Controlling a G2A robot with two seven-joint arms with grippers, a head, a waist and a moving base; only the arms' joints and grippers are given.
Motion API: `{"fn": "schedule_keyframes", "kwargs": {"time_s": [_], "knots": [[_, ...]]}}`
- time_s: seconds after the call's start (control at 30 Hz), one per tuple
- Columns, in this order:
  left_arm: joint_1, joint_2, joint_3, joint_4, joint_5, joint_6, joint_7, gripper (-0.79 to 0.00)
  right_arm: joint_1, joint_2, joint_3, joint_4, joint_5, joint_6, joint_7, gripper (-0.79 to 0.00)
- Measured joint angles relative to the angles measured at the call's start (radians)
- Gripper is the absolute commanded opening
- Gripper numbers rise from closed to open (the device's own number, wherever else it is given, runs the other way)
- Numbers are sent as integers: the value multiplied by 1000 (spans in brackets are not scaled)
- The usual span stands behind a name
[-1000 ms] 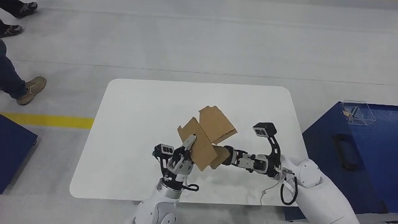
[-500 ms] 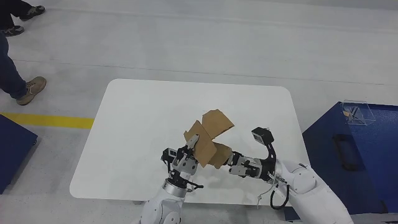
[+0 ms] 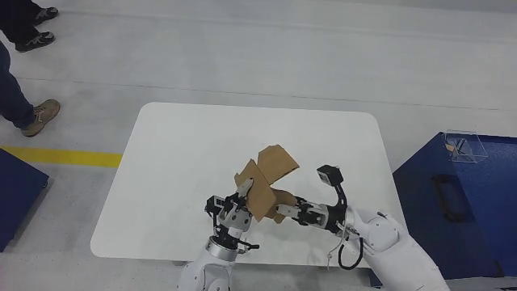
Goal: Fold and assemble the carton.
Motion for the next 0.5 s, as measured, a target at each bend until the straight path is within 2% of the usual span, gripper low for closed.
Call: {"fn": "schedule_keyframes", "kwargs": {"time_s": [0.03,0.07,0.27,0.5], "knots": [[1,0,-2,0,5,1,0,-120,5,-1,-4,4,1,8,1,-785],[2,-1,-4,0,11,1,2,0,9,-3,-7,9,3,16,4,-785],[9,-2,-39,-6,16,12,22,0,30,-1,5,47,15,66,31,-785],[-9,1,-126,31,3,38,66,0,42,13,50,103,51,121,127,-785]]}}
